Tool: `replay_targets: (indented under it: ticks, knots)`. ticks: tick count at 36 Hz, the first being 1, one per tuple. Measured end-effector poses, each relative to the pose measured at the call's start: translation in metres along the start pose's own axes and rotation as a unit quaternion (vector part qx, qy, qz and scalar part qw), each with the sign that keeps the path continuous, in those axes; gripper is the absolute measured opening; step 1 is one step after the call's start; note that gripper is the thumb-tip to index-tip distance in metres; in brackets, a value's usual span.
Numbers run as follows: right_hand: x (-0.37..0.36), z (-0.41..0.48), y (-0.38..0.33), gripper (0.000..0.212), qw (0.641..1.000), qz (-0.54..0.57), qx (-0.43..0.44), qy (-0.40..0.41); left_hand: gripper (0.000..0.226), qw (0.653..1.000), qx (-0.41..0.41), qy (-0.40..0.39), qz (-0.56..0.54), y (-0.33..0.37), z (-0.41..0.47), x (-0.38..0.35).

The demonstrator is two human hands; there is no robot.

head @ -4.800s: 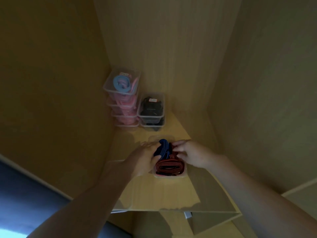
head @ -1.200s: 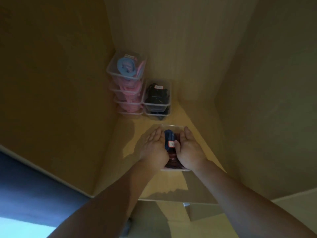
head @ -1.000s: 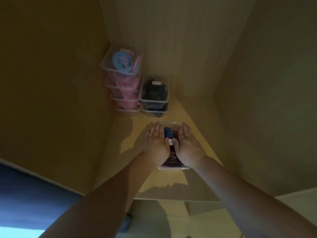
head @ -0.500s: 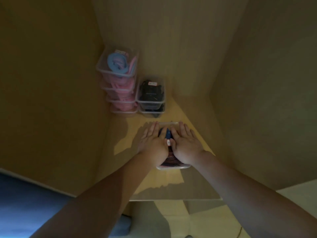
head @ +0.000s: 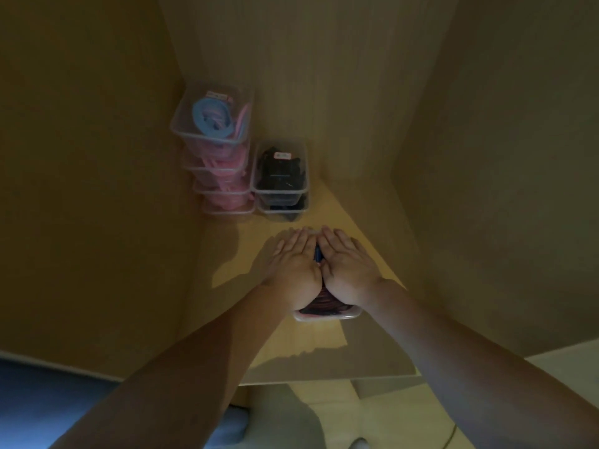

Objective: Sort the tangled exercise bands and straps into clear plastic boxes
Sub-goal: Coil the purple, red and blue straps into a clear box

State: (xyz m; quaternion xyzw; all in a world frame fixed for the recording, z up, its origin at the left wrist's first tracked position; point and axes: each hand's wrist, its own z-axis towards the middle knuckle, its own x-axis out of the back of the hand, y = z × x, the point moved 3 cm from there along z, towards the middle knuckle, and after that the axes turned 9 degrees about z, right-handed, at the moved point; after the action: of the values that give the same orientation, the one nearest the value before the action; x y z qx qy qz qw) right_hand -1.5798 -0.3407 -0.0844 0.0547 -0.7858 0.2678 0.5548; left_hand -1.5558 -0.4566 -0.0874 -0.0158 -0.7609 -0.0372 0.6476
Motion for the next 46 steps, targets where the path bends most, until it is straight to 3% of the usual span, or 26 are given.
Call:
replay_targets:
  ticks: [9, 15, 20, 34, 38, 40, 46]
  knots:
    - [0.002, 0.003, -0.001, 0.057, 1.0, -0.011, -0.001, 0.001, 0.059, 1.0, 0.002, 0.001, 0.007, 0.001, 0.005, 0.0]
    - [0.01, -0.027, -0.006, 0.057, 0.996, 0.024, 0.058, 0.057, 0.057, 0.996, -0.031, 0.069, -0.036, -0.005, -0.024, 0.005]
    - [-0.005, -0.042, -0.011, 0.057, 0.998, 0.006, 0.055, 0.019, 0.057, 0.995, -0.087, 0.037, -0.011, -0.004, -0.053, -0.007]
    - [-0.014, -0.041, -0.011, 0.058, 1.0, -0.024, 0.005, 0.003, 0.058, 0.995, -0.094, -0.006, 0.027, -0.007, -0.047, -0.007]
    - [-0.011, -0.059, -0.004, 0.071, 0.999, -0.005, -0.04, 0.014, 0.065, 0.998, -0.045, 0.04, -0.031, -0.014, -0.06, 0.0]
    - [-0.013, -0.073, -0.004, 0.083, 1.0, -0.015, -0.012, -0.005, 0.066, 0.995, -0.06, 0.054, -0.058, -0.018, -0.072, 0.0]
    - [-0.014, -0.081, -0.005, 0.089, 0.997, -0.071, 0.026, -0.005, 0.069, 0.989, -0.108, 0.036, -0.093, -0.018, -0.077, -0.009]
